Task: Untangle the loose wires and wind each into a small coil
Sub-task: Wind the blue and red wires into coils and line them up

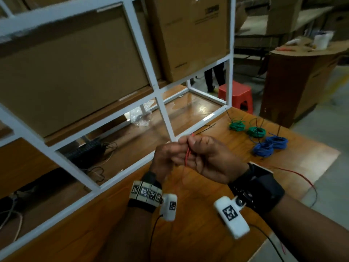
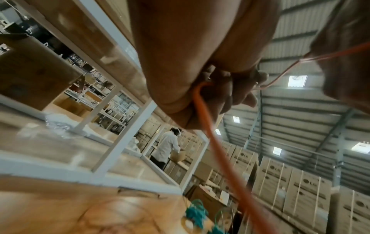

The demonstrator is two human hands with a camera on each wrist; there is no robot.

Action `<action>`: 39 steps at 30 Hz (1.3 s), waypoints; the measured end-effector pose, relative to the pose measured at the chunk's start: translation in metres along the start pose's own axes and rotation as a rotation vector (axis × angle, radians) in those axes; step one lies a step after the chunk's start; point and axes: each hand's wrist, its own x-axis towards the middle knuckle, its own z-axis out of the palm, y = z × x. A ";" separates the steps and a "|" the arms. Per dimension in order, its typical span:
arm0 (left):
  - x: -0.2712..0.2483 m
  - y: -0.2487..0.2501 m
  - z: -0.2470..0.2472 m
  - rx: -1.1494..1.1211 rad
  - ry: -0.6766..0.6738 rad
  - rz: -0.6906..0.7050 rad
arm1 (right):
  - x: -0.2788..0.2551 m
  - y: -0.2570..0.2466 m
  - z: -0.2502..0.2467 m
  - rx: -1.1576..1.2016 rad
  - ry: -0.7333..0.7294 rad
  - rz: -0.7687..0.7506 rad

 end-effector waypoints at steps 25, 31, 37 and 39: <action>-0.045 0.020 -0.059 0.651 0.115 0.345 | -0.030 0.049 -0.049 -0.656 -0.251 0.576; -0.021 0.002 -0.025 0.206 0.146 0.217 | -0.014 0.043 -0.025 -0.169 -0.356 0.293; -0.054 -0.029 0.018 0.088 0.142 -0.024 | 0.003 -0.004 -0.022 0.207 -0.056 -0.127; -0.068 -0.035 0.028 0.048 0.119 -0.084 | 0.006 -0.011 -0.024 0.220 0.163 -0.236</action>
